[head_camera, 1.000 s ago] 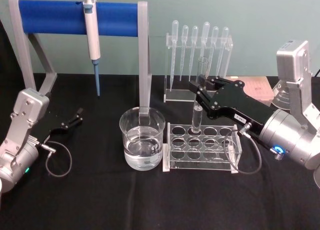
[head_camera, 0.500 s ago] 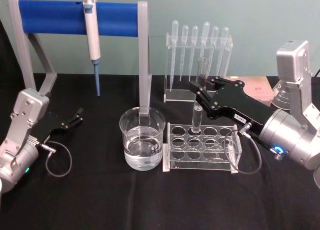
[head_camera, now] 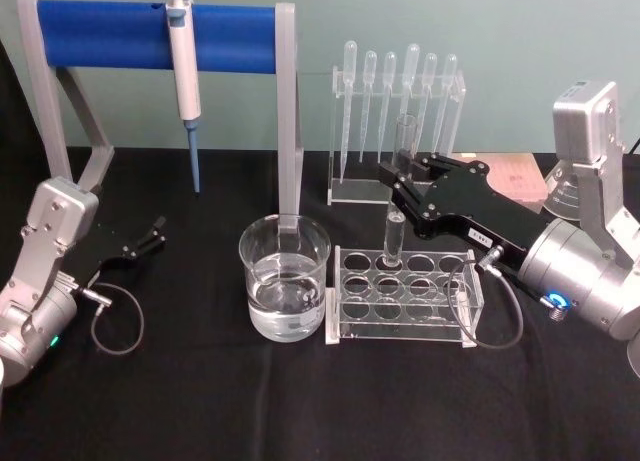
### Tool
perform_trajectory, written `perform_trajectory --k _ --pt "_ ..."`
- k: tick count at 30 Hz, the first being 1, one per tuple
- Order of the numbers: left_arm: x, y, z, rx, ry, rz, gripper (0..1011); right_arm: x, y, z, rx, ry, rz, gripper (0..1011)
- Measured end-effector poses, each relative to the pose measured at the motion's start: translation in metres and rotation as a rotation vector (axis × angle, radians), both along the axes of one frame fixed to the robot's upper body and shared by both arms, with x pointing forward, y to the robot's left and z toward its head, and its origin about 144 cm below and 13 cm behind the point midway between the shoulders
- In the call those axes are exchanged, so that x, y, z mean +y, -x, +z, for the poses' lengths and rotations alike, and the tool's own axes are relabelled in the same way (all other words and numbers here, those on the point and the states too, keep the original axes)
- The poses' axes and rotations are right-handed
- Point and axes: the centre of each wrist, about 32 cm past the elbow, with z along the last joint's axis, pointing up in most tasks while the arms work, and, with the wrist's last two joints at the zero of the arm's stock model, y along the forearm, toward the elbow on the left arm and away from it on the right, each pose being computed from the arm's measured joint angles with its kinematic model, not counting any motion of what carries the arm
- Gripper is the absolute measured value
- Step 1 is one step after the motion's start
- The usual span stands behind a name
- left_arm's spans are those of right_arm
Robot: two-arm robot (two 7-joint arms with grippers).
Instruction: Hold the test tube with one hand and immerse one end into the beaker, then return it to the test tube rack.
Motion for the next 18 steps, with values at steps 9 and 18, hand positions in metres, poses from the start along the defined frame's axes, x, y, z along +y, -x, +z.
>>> perform_trajectory --k 9,18 --pt "0.0000 0.0000 0.0000 0.000 0.000 0.000 1000 0.0000 0.0000 0.0000 0.000 0.000 0.000 224" --pt "0.0000 0.0000 0.0000 0.000 0.000 0.000 1000 0.0000 0.0000 0.0000 0.000 0.000 0.000 224"
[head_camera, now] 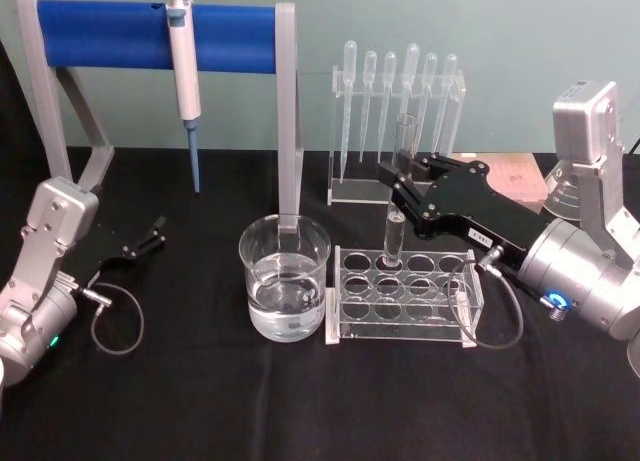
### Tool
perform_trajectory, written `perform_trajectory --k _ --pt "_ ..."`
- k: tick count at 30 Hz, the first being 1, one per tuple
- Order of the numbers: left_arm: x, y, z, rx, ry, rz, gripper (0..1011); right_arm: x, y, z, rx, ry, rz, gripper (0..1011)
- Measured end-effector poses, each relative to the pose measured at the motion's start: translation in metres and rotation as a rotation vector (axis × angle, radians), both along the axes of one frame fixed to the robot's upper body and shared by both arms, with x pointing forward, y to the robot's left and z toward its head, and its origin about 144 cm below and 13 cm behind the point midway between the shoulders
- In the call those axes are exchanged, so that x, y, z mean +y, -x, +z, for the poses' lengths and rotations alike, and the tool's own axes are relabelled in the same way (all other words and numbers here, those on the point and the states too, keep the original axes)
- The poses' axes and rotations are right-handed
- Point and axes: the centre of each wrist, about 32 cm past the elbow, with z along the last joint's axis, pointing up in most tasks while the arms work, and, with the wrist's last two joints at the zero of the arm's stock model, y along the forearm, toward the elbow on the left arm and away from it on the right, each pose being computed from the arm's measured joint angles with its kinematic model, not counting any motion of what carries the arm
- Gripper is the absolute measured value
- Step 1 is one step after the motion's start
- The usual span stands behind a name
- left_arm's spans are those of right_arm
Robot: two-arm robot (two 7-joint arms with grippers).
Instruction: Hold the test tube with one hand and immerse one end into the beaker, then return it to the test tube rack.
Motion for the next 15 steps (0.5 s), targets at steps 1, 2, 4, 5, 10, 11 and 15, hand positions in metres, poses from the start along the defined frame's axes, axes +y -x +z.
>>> perform_trajectory --k 1,2,4,5,10,11,15 --pt "0.0000 0.0000 0.0000 0.000 0.000 0.000 1000 0.0000 0.0000 0.0000 0.000 0.000 0.000 224" --pt "0.0000 0.0000 0.0000 0.000 0.000 0.000 1000 0.0000 0.0000 0.0000 0.000 0.000 0.000 224" --pt "0.0000 0.0000 0.0000 0.000 0.000 0.000 1000 0.0000 0.0000 0.0000 0.000 0.000 0.000 224" --pt "0.0000 0.0000 0.0000 0.000 0.000 0.000 1000 0.0000 0.0000 0.0000 0.000 0.000 0.000 224" --pt "0.0000 0.0000 0.0000 0.000 0.000 0.000 1000 0.0000 0.0000 0.0000 0.000 0.000 0.000 224" --pt "0.0000 0.0000 0.0000 0.000 0.000 0.000 1000 0.0000 0.0000 0.0000 0.000 0.000 0.000 224" --pt "0.0000 0.0000 0.0000 0.000 0.000 0.000 1000 0.0000 0.0000 0.0000 0.000 0.000 0.000 224"
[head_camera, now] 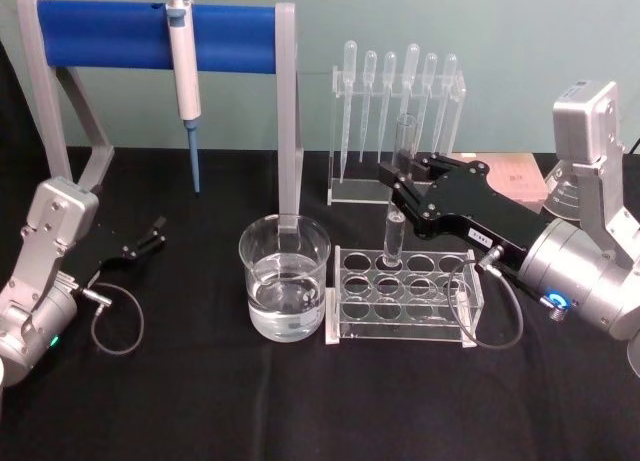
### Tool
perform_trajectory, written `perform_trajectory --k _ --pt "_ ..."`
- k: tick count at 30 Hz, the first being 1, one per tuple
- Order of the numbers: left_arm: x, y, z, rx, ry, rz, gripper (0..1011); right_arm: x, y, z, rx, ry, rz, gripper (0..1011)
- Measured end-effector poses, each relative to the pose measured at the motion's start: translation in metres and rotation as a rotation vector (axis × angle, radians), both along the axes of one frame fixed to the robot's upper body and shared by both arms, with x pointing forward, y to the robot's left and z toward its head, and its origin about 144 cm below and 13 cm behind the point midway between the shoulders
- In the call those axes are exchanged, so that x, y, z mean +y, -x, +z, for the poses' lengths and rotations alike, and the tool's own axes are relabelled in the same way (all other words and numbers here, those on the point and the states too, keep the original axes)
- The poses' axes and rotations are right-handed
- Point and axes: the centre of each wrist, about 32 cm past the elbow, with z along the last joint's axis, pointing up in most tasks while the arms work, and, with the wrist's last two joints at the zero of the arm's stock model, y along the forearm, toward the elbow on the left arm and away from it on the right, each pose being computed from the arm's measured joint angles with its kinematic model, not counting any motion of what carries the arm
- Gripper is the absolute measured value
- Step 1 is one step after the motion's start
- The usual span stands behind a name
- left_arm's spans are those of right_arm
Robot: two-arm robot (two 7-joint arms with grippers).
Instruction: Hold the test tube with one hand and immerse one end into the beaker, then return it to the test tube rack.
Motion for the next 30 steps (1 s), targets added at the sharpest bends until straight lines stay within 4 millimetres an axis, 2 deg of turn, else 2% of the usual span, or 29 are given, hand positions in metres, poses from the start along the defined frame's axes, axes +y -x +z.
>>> perform_trajectory --k 30 --pt "0.0000 0.0000 0.0000 0.000 0.000 0.000 1000 0.0000 0.0000 0.0000 0.000 0.000 0.000 224"
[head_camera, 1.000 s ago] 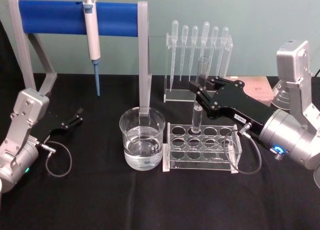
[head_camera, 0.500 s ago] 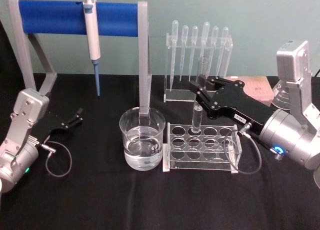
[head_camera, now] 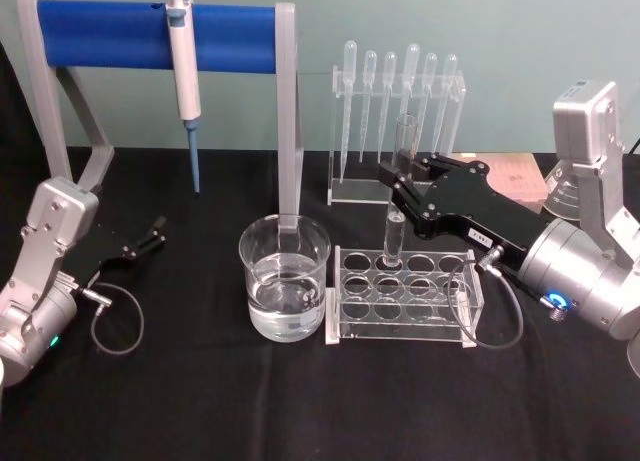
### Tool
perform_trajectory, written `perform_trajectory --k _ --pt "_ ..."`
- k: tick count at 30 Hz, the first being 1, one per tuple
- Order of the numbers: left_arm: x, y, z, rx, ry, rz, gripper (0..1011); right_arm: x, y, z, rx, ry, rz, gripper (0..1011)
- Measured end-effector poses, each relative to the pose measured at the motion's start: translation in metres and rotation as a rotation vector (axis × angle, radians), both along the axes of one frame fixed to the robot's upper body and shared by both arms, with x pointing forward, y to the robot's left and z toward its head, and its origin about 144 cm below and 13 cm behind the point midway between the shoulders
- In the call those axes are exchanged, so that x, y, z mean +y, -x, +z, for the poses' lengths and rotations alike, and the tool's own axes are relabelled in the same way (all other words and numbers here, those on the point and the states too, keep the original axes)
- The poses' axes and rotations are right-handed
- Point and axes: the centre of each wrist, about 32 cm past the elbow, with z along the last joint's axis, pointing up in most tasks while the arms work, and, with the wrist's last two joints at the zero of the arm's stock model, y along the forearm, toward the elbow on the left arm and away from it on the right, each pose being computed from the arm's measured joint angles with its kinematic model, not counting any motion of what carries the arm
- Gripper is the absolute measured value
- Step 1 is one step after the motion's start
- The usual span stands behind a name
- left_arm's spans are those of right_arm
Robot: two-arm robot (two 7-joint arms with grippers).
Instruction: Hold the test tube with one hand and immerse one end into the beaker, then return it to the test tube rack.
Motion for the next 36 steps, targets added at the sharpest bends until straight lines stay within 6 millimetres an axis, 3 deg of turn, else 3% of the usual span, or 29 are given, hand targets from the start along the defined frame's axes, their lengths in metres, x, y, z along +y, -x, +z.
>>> perform_trajectory --k 36 --pt "0.0000 0.0000 0.0000 0.000 0.000 0.000 1000 0.0003 0.0000 0.0009 0.000 0.001 0.001 224"
